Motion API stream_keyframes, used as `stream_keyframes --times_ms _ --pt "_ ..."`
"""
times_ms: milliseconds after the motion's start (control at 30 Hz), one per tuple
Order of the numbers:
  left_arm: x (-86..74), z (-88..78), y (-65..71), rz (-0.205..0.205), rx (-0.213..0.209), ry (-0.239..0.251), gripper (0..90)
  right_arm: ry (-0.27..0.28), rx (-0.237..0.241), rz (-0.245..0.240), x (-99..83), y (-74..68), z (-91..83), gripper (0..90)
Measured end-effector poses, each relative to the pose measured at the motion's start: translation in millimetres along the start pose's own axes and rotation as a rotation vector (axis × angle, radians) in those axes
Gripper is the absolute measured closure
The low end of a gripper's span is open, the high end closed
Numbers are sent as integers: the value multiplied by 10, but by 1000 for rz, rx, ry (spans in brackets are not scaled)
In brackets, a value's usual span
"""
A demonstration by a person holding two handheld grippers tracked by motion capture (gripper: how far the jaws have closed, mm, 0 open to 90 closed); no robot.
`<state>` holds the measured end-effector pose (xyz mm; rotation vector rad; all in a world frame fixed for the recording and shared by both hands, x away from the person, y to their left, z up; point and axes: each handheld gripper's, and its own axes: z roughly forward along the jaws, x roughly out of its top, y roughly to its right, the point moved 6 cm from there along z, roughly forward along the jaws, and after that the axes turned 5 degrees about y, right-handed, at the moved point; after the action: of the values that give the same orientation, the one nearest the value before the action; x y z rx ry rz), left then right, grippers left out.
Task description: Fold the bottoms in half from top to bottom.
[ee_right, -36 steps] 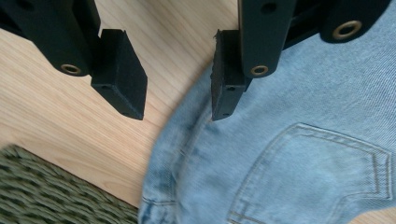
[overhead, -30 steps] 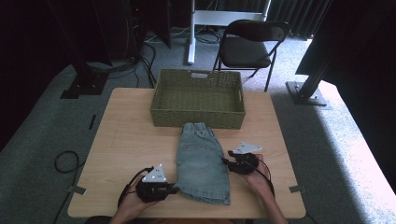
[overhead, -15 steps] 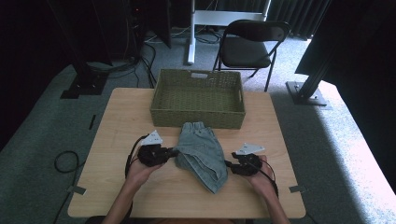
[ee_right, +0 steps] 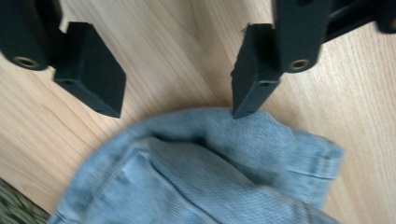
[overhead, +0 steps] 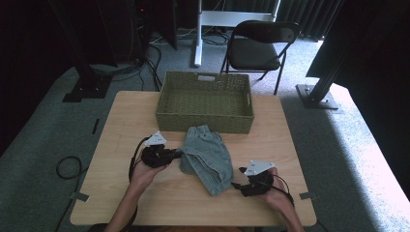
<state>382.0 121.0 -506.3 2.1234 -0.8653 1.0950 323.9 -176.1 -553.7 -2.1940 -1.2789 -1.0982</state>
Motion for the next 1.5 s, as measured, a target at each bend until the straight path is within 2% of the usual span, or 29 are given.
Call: stream_keyframes --times_ms 33,133,200,333,467,600,633,700,800,933,967,1067,1200,1267,1400,1500 --pt "-1 -1 -9 -1 4 -1 835 -4 21 -32 37 -49 22 329" --pt "-6 0 -40 -7 9 -1 835 -9 42 -54 43 -109 37 306" --pt "-9 1 -59 -12 11 -3 835 -24 38 -70 14 -126 48 296" --pt "-6 4 -67 -12 12 -5 835 -26 6 -68 18 -99 71 273" --pt "18 -5 -80 -13 27 -2 835 26 -29 -93 188 -46 103 263" --pt "57 -61 -138 -19 53 6 835 71 -35 -101 332 -26 118 264" --pt "65 -77 -156 -20 60 7 834 114 -51 -113 458 5 130 288" --pt "83 -104 -188 -30 73 13 834 151 -39 -97 545 37 138 326" --pt "107 -133 -245 -46 92 19 834 193 -24 -71 652 112 159 449" --pt "135 -118 -306 -62 111 16 834 248 -28 23 764 293 214 616" --pt "145 -105 -323 -64 116 15 833 253 -31 44 778 349 239 688" --pt "185 -57 -373 -73 130 13 832 262 -16 134 796 513 331 791" --pt "223 18 -454 -94 143 12 825 248 -30 217 800 685 450 817" --pt "237 45 -487 -105 148 16 818 245 -37 243 801 743 488 819" --pt "253 74 -543 -113 160 13 812 240 -47 272 799 811 537 819" --pt "264 70 -595 -129 179 27 769 218 -64 300 790 873 598 801"
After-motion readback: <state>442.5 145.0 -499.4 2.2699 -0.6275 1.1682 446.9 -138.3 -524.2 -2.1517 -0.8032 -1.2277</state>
